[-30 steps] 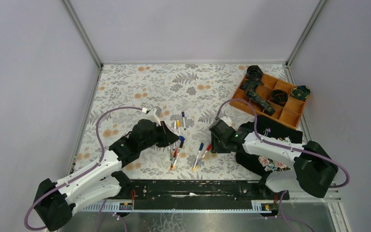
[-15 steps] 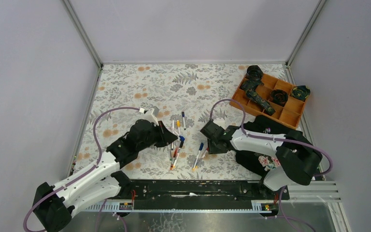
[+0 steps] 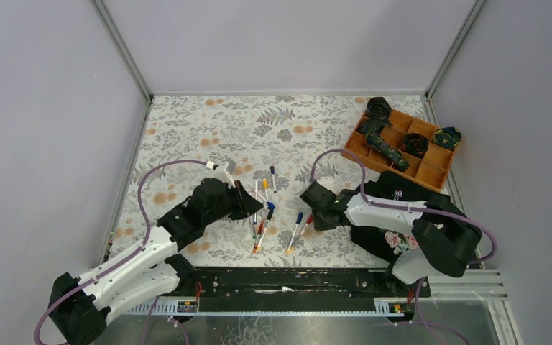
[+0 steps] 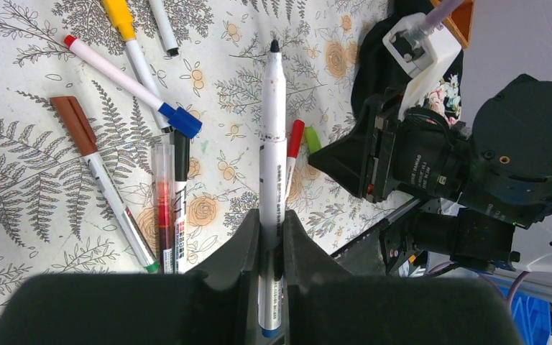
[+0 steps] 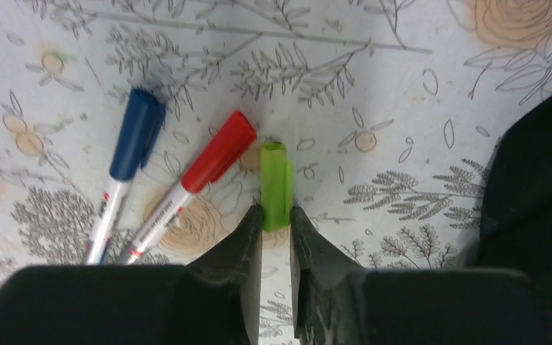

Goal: Insert the pens into the pen caps

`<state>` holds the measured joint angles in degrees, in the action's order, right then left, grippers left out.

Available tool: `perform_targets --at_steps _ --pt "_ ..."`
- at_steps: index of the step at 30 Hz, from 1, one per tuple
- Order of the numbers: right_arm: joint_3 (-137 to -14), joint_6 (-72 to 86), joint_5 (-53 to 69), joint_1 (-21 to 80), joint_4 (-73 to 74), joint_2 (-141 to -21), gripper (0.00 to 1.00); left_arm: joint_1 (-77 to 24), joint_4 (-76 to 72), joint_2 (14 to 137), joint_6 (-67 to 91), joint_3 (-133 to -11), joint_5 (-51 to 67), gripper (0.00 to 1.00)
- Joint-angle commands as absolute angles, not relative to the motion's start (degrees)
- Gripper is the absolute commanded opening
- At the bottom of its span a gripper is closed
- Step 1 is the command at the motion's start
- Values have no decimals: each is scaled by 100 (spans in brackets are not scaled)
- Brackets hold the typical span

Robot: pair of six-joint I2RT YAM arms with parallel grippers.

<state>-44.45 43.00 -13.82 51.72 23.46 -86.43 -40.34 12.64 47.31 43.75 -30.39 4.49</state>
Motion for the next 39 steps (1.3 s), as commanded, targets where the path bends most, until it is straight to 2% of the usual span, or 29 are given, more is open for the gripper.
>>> perform_targets --at_steps 1,4,10,14,22,30,39 --pt "-4085 3717 -890 5223 2212 -8132 18 -3974 1239 4617 4321 -2996 404 0" --pt "-3960 3467 -663 5224 2352 -8004 22 -3973 1224 4588 4341 -2967 423 0" --pt "-3873 3552 -1105 5228 2697 -7976 49 -3975 1205 4498 4391 -2929 446 0" --pt "-3949 3798 -1660 5223 2950 -8006 55 -3974 1229 4426 4416 -2901 445 0" --pt "-4045 3962 -2201 5213 3250 -8150 55 -3968 1291 4365 4404 -2928 446 0" --pt "-4095 3909 -2339 4910 3262 -8210 46 -3970 1375 4262 4396 -2944 416 0" --pt "-4184 3545 -2296 4486 2772 -8467 45 -3966 1440 4165 4377 -2962 382 0"
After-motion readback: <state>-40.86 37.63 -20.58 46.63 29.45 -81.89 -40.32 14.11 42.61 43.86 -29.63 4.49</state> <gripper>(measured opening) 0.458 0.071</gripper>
